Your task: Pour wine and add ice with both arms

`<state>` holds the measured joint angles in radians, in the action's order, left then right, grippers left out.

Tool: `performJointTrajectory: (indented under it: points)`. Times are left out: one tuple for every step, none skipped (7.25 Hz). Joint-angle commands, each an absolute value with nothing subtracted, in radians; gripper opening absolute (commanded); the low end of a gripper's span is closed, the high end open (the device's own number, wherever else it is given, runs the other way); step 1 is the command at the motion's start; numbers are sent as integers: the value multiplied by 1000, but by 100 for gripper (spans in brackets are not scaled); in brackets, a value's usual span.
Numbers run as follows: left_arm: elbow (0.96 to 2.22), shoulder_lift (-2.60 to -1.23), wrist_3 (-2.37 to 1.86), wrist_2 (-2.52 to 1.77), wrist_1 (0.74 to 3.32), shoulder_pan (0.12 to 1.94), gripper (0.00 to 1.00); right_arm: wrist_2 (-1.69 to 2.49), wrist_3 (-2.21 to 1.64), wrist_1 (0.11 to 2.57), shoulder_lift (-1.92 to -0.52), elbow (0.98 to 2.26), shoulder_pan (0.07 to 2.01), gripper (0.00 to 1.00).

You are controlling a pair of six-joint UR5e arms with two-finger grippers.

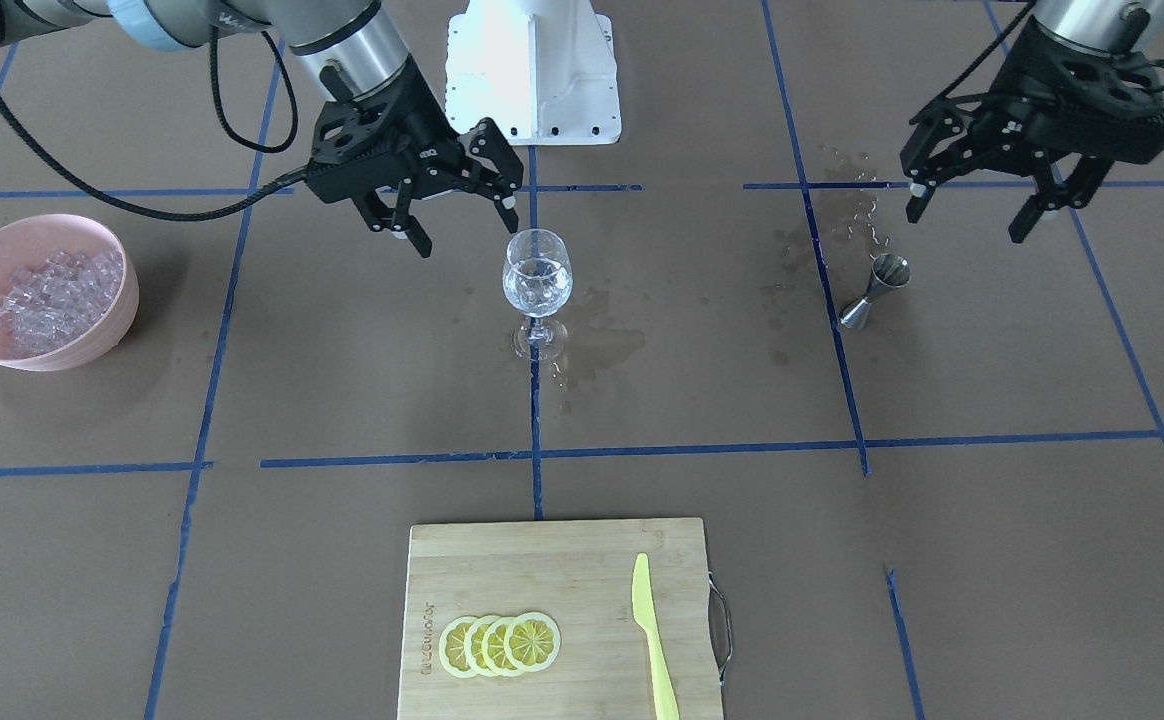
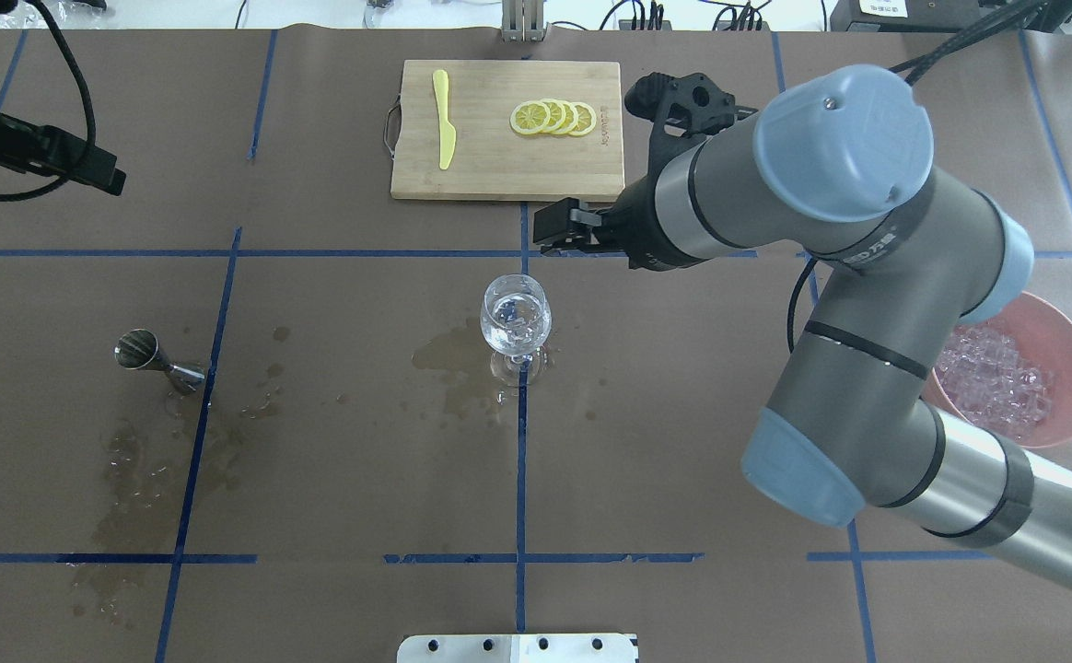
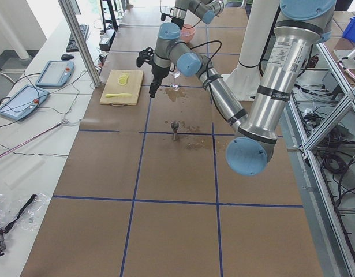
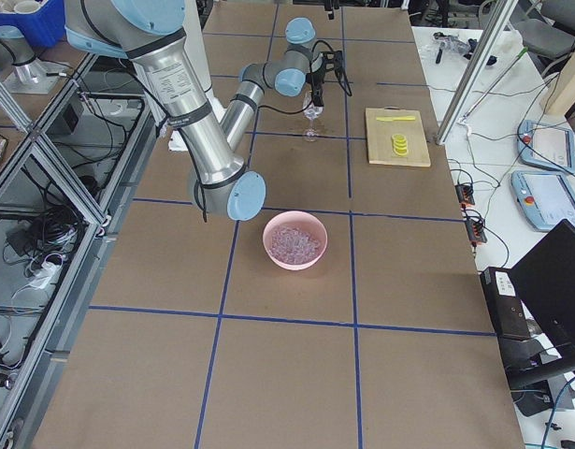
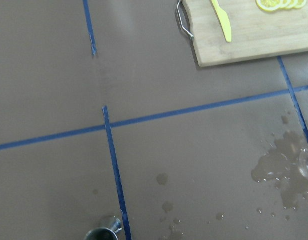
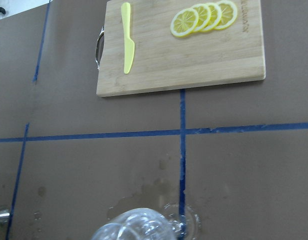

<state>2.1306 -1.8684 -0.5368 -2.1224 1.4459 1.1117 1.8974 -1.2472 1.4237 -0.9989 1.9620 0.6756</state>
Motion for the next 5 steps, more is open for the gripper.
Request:
performJointTrajectory:
  points:
    - [1960, -1885, -277, -2242, 1471, 1326, 100, 1994, -954, 1544, -1084, 1967, 835, 100]
    - [1907, -1882, -176, -2240, 1468, 1386, 100, 2025, -807, 1628, -1110, 1965, 903, 100]
    - [1846, -1873, -107, -2235, 1474, 1425, 100, 2055, -664, 1708, -1132, 1960, 969, 100]
    - [1795, -1859, -16, -2241, 1468, 1462, 100, 2090, -521, 1764, -1169, 1957, 1035, 100]
    - [1726, -1842, 1, -2246, 1474, 1514, 100, 2126, -411, 1776, -1225, 1953, 1110, 100]
